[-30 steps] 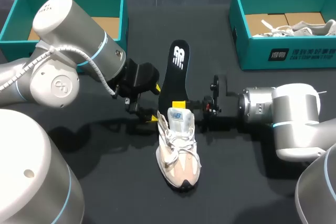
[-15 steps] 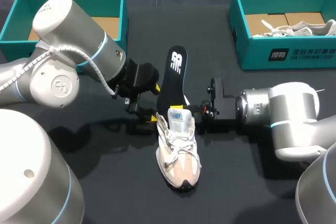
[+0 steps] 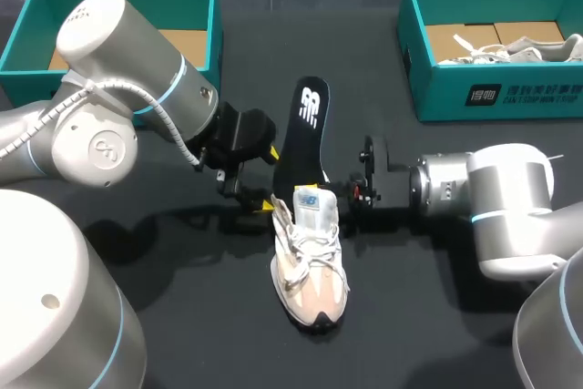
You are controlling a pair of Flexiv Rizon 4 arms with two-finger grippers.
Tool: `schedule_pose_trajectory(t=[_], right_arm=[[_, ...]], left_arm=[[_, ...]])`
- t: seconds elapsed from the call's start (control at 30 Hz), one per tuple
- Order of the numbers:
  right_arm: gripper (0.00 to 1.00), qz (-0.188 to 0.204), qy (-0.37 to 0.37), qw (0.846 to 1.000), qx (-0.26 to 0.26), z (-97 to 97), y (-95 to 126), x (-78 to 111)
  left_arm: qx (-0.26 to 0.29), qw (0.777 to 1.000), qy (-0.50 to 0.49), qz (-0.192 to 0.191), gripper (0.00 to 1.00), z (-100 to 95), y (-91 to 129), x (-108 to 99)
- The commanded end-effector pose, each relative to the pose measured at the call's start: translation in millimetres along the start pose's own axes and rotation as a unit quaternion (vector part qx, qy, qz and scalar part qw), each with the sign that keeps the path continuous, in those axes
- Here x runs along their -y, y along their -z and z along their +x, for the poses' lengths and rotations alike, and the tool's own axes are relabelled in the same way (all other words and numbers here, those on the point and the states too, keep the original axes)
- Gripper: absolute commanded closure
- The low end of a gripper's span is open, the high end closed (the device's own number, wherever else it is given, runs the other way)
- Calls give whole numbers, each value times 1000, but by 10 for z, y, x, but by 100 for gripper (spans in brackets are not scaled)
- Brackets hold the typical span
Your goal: Take the shoe out of the shoebox, open the shoe tongue, remove and reinsert the insole, then place the shoe into the shoebox
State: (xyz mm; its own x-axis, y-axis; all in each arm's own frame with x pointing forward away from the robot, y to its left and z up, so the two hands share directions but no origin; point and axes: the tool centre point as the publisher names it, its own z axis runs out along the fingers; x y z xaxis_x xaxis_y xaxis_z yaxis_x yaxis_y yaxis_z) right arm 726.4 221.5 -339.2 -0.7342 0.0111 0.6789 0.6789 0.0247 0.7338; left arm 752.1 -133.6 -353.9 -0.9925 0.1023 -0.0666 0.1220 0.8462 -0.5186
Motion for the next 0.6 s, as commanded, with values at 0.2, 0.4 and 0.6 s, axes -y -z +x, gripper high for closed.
schedule_pose_trajectory(t=[0.2,0.4,0.6], right_arm=[[76,15,9,1000,-2,9,-41,-37],[72,20,17,1000,-1,35,-44,-76],[69,22,23,999,0,54,-42,-98]], left_arm=[[0,1000,0,0,0,4,-2,1],[0,1000,0,0,0,4,-2,1],[0,1000,0,0,0,4,-2,1]])
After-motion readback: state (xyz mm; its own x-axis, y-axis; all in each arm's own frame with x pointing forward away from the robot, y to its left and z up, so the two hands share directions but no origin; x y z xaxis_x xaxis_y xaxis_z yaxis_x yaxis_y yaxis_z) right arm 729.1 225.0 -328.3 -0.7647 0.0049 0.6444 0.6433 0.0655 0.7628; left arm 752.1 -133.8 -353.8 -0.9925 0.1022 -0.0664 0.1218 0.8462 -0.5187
